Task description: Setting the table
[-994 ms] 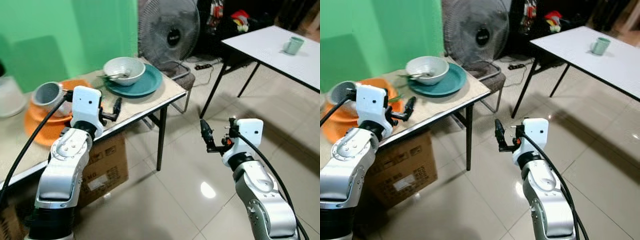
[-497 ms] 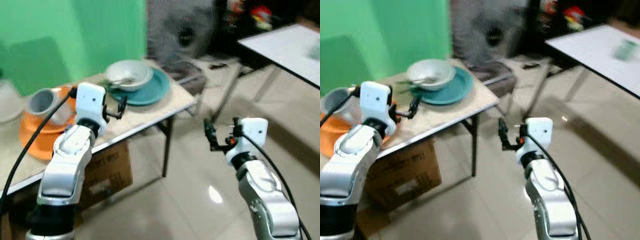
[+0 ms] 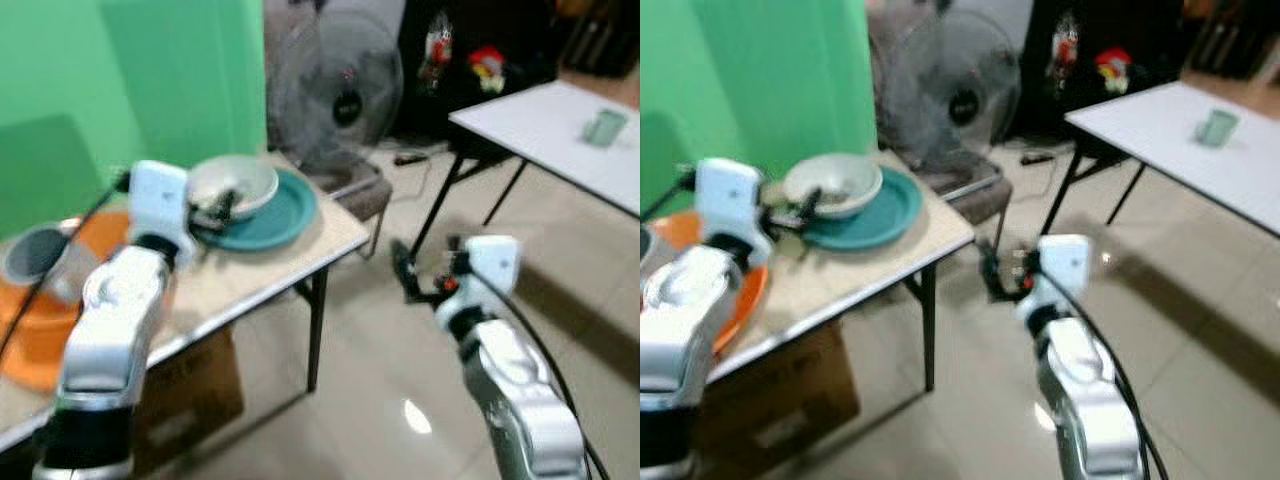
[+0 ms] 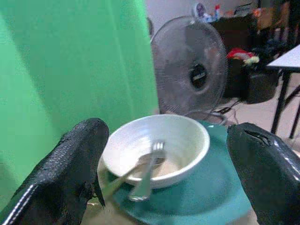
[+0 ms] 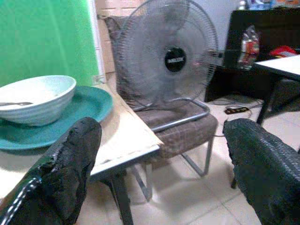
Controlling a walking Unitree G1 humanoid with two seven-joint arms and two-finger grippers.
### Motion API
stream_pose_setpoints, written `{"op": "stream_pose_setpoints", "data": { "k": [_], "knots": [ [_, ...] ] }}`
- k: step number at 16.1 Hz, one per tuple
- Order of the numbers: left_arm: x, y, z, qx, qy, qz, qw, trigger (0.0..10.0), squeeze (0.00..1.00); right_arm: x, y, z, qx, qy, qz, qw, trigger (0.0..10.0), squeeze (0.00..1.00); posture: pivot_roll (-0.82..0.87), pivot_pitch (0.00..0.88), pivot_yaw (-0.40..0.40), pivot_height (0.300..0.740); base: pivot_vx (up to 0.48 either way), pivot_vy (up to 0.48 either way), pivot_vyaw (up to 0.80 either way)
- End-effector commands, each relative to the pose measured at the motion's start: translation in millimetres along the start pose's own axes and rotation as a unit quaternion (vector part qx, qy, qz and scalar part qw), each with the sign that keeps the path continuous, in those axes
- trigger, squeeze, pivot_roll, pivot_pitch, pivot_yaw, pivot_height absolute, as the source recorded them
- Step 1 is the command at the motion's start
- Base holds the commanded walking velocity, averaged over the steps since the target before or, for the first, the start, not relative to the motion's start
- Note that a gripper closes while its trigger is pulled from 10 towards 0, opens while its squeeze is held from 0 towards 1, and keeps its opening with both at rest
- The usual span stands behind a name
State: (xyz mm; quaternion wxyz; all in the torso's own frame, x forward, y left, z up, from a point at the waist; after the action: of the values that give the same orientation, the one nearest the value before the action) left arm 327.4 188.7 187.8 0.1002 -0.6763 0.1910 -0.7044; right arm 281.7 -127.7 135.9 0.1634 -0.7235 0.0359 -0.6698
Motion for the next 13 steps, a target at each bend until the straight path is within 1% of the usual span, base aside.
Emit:
{"op": "stream_pose_setpoints", "data": {
  "k": [1, 5, 6, 7, 8, 9, 10, 11, 13],
  "knots": [
    [7, 9.0, 3.0, -0.018, 0.013, -0.002, 1.000, 10.0, 1.00, 4, 9.9, -1.4, -0.015, 0.004, -0.007, 1.000, 10.0, 0.00, 0.09, 0.000, -0.032, 0.740, 0.386, 0.000, 0.00],
    [6, 3.3, 4.5, -0.026, 0.012, 0.011, 1.000, 10.0, 1.00, 3, 7.8, -1.9, -0.008, -0.001, -0.006, 1.000, 10.0, 0.00, 0.09, 0.000, -0.031, 0.740, 0.369, 0.000, 0.00],
    [5, 2.3, 5.6, -0.032, 0.008, 0.013, 0.999, 10.0, 1.00, 2, 7.7, -2.3, -0.007, -0.002, -0.003, 1.000, 10.0, 0.00, 0.09, 0.000, -0.029, 0.740, 0.000, 0.000, 0.00],
    [3, 4.0, 7.2, -0.052, 0.000, 0.021, 0.998, 10.0, 0.99, 2, 7.6, -2.4, -0.002, -0.004, -0.002, 1.000, 10.0, 0.00, 0.09, 0.000, -0.027, 0.740, 0.000, 0.000, 0.00],
    [1, 6.4, 8.3, -0.074, -0.003, 0.031, 0.997, 10.0, 0.93, 2, 7.3, -2.7, 0.004, -0.010, -0.009, 1.000, 10.0, 0.00, 0.09, 0.000, -0.025, 0.740, 0.000, 0.000, 0.00],
    [-3, 6.1, 11.2, -0.091, -0.013, 0.034, 0.995, 10.0, 0.82, 1, 5.4, -2.1, 0.021, -0.020, -0.031, 0.999, 10.0, 0.00, 0.08, 0.000, -0.021, 0.740, 0.000, 0.000, 0.00],
    [-8, 5.0, 15.0, -0.105, -0.024, 0.034, 0.994, 10.0, 0.62, 3, 4.2, -1.6, 0.033, -0.024, -0.040, 0.998, 10.0, 0.00, 0.08, 0.000, -0.020, 0.740, 0.000, 0.000, 0.00],
    [-12, 2.0, 19.4, -0.114, -0.035, 0.034, 0.992, 10.0, 0.00, 6, 2.4, -1.1, 0.047, -0.024, -0.035, 0.998, 10.0, 0.00, 0.08, 0.000, -0.020, 0.740, 0.000, 0.000, 0.00],
    [-16, -1.8, 23.6, -0.121, -0.047, 0.036, 0.991, 10.0, 0.00, 8, -0.6, -1.3, 0.067, -0.028, -0.033, 0.997, 10.0, 0.00, 0.07, 0.000, -0.023, 0.740, 0.000, 0.000, 0.00]
  ]
}}
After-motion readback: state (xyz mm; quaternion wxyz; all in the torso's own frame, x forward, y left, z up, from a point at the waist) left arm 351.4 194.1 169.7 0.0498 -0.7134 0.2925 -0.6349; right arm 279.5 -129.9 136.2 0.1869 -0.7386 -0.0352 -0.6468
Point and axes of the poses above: a point about 5 cm out from each wrist's last joint towards the gripper, its own z axis pointing out of the wrist towards the gripper, its own x axis along the axis of the wrist's last joint, y = z × x, the point moved 3 cm from there along z, pointing out of the wrist towards the gripper, and after that the axes turned 11 degrees about z, right-handed, at the moved point
